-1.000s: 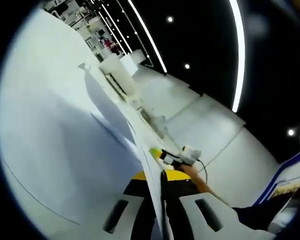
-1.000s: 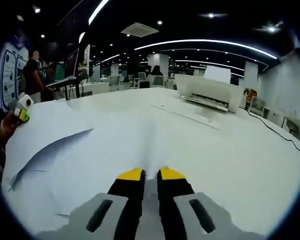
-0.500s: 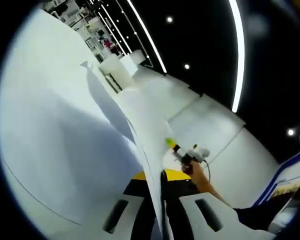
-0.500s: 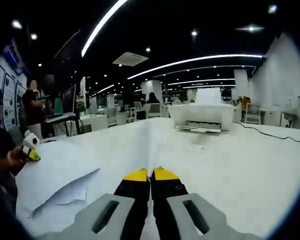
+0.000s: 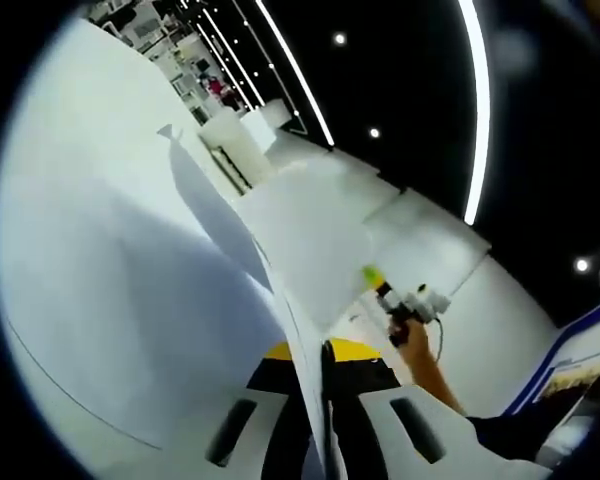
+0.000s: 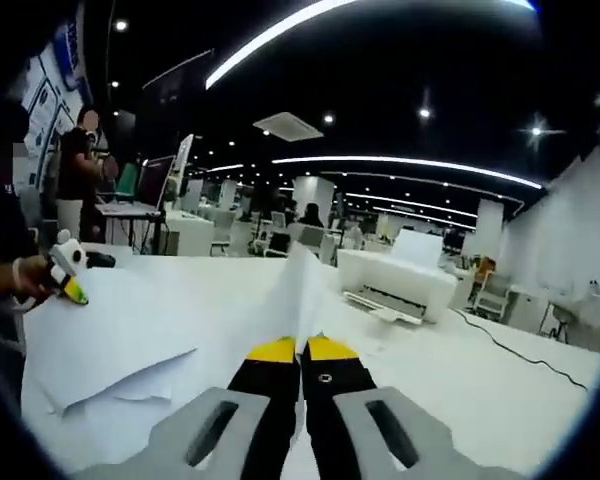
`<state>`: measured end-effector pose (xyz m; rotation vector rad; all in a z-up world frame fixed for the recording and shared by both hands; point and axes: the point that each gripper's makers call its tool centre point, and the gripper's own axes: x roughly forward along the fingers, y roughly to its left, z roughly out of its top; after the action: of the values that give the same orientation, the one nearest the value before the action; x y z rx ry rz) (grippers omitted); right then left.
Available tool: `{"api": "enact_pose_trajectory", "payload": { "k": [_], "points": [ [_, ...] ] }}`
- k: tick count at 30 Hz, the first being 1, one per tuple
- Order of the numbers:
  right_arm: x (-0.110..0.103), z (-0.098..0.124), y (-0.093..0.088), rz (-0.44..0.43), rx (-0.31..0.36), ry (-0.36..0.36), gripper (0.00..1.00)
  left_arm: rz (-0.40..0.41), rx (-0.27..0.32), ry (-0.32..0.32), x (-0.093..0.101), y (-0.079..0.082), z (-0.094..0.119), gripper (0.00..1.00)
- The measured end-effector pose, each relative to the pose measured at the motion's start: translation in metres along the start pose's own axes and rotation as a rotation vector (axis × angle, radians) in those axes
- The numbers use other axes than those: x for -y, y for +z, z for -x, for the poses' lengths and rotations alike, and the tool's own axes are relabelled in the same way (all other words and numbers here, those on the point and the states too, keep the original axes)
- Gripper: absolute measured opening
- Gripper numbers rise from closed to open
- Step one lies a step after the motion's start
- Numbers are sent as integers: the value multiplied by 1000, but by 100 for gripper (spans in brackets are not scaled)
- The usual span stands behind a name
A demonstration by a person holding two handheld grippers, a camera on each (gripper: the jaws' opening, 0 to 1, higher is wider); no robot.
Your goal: Organize the stack of printing papers by aligning and flattening the scattered papers on the table
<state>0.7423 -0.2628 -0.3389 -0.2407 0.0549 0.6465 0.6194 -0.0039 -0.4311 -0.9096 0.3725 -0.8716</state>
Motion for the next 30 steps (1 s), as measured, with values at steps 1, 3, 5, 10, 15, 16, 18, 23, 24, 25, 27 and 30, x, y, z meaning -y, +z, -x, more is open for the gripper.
{"api": "enact_pose_trajectory", "payload": {
  "k": [1, 3, 5, 10, 15, 16, 18, 23, 24, 25, 27, 30],
  "points": [
    [0, -1, -1, 8, -3, 0, 0, 0, 0, 0, 0, 0, 0, 7],
    [1, -1, -1, 10, -5, -1, 0, 0, 0, 1, 0, 0, 0, 7],
    [3, 1, 4, 16, 7, -17, 0, 1, 1, 1, 0, 0, 0, 7],
    [11, 14, 30, 21, 62, -58, 0, 4, 2, 2, 0, -1, 1, 7],
    [-16, 19, 42, 74, 73, -16, 0, 8, 1, 4, 0, -1, 0, 7],
    [-29, 19, 39, 100, 62, 3, 0, 8, 2, 4, 0, -1, 0, 7],
    [-51, 16, 32, 111, 50, 39, 0, 9, 0, 4, 0, -1, 0, 7],
    [-102, 4, 7, 124, -1, 137, 0, 7, -4, 2, 1, -1, -1, 8],
    [-110, 1, 2, 119, -12, 147, 0, 8, -3, 2, 1, -1, -1, 8],
    [-120, -1, -4, 111, -23, 166, 0, 8, -3, 1, 1, -1, -1, 8],
    [-135, -5, -14, 82, -46, 196, 0, 8, -3, 1, 1, -1, 0, 8],
    [-157, -10, -28, 106, -77, 227, 0, 9, -1, -1, 0, 0, 0, 8]
  ]
}}
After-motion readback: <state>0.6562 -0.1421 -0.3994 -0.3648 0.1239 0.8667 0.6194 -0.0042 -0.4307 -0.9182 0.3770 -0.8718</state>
